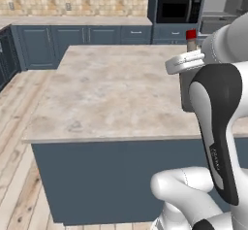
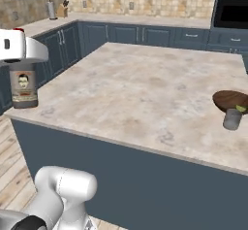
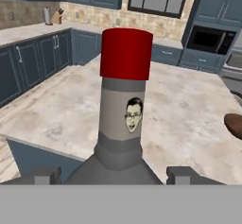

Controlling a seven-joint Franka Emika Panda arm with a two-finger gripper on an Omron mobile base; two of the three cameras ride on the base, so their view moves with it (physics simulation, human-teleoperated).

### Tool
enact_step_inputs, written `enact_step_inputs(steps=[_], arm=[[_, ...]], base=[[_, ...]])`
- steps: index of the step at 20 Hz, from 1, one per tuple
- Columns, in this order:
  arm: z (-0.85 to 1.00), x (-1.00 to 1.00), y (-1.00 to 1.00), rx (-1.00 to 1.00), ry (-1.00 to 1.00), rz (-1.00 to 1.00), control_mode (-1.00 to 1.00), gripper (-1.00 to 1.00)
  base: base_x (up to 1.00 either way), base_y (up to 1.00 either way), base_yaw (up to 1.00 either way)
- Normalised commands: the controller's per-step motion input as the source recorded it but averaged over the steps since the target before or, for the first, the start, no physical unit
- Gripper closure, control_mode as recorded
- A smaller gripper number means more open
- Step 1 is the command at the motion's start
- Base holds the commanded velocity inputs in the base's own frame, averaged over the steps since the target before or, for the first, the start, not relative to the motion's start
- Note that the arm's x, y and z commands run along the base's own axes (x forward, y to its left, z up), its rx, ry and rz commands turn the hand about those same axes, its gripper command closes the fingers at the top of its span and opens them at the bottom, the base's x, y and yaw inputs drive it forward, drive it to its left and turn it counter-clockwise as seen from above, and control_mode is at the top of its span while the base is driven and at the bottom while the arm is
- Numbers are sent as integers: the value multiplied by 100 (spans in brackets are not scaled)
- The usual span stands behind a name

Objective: There is a bowl on the dining counter. Grab a lemon wedge from the fridge and place it in the bowl. Then get the liquor bottle and glass cup from the cabinet and place them next to the bowl.

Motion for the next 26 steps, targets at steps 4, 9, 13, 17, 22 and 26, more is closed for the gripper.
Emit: enact_step_inputs(steps=[4, 9, 13, 17, 22, 26], arm=[[0, 0, 0, 0, 0, 0, 100, 100], [0, 0, 0, 0, 0, 0, 100, 100], [0, 0, 0, 0, 0, 0, 100, 100], [0, 0, 0, 0, 0, 0, 100, 100], [0, 0, 0, 0, 0, 0, 100, 100], [0, 0, 0, 0, 0, 0, 100, 100]], base=[[0, -100, -4], [13, -98, -7], [34, -72, -14], [50, -39, -19], [48, -60, -10], [11, -97, 17]])
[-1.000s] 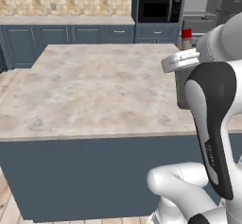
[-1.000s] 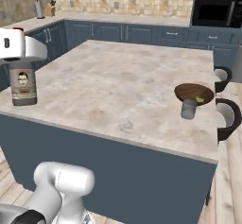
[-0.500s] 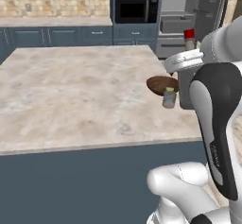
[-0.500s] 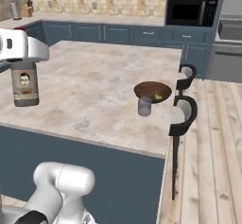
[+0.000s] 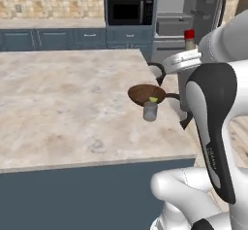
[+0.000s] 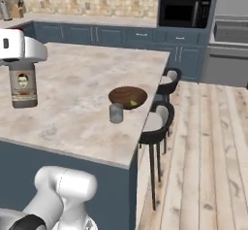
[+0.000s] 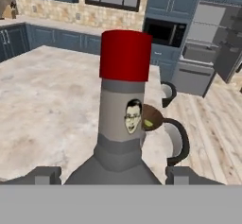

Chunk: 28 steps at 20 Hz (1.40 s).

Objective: There is a bowl on the dining counter. Grab a lemon wedge from the fridge and place it in the bowl. Then get the liquor bottle and glass cup from the cabinet and place them next to the bowl.

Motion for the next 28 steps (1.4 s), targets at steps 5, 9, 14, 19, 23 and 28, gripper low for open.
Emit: enact_step_inputs(steps=[5, 9, 14, 19, 23, 28], arm=[[0, 0, 0, 0, 0, 0, 100, 100], [0, 0, 0, 0, 0, 0, 100, 100], [0, 0, 0, 0, 0, 0, 100, 100], [0, 0, 0, 0, 0, 0, 100, 100], [0, 0, 0, 0, 0, 0, 100, 100], [0, 0, 0, 0, 0, 0, 100, 100]], base=[[-1, -100, 46], [0, -100, 53], [3, -100, 56], [5, -100, 54], [13, -100, 48], [31, -100, 40]])
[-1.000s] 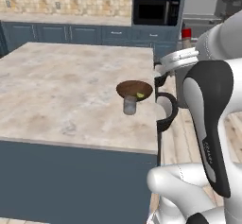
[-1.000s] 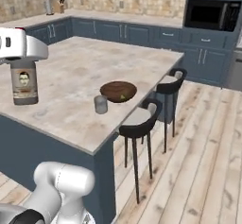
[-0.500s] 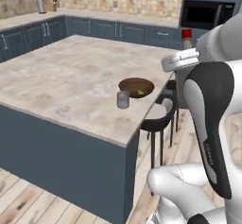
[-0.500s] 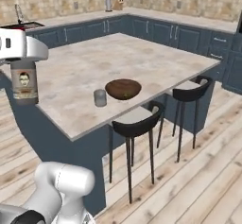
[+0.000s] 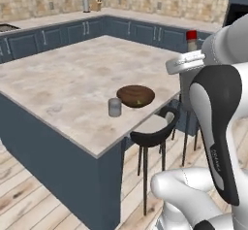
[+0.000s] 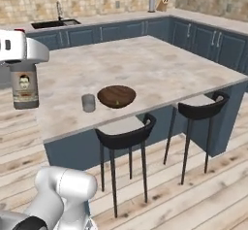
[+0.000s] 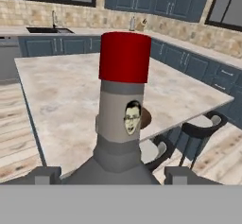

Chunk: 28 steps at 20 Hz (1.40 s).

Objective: There is a bowl on the dining counter. Grab a lemon wedge from the fridge and place it in the bowl. Then get the liquor bottle and glass cup from the cabinet and place them next to the bowl.

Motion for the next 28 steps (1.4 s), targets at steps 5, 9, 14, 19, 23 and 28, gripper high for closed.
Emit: enact_step_inputs(steps=[5, 9, 14, 19, 23, 28], arm=[[0, 0, 0, 0, 0, 0, 100, 100], [0, 0, 0, 0, 0, 0, 100, 100], [0, 0, 0, 0, 0, 0, 100, 100], [0, 0, 0, 0, 0, 0, 100, 100], [0, 0, 0, 0, 0, 0, 100, 100], [-1, 80, -41, 12, 0, 37, -100, 100]], base=[[34, -100, 36], [24, -100, 35], [25, -100, 35], [49, -72, 42], [71, -44, 45], [0, 0, 0]])
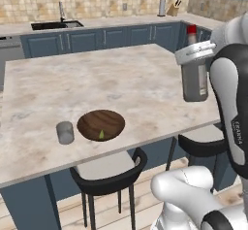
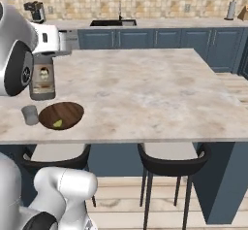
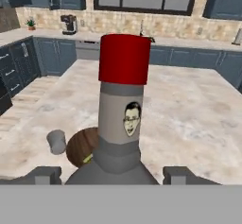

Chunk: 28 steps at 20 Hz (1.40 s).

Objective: There is a bowl on the dining counter. Grab a lemon wedge from the fridge and place it in the bowl. Then get the liquor bottle and glass cup from the cabinet and place them next to the bowl.

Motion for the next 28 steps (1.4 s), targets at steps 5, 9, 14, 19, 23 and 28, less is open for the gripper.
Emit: enact_step_inputs(steps=[5, 9, 14, 19, 23, 28], arm=[[-19, 88, -40, 6, -1, 34, -100, 100], [-47, 87, -10, 0, -9, 38, -100, 100], [-67, 92, 0, 0, -10, 38, -100, 100], [-78, 99, 2, 0, -1, 32, -100, 100], [-72, 89, 0, 2, 0, 28, -100, 100], [-57, 51, 1, 11, -4, 26, -100, 100]], base=[[0, 0, 0], [0, 0, 0], [0, 0, 0], [0, 0, 0], [0, 0, 0], [0, 0, 0]])
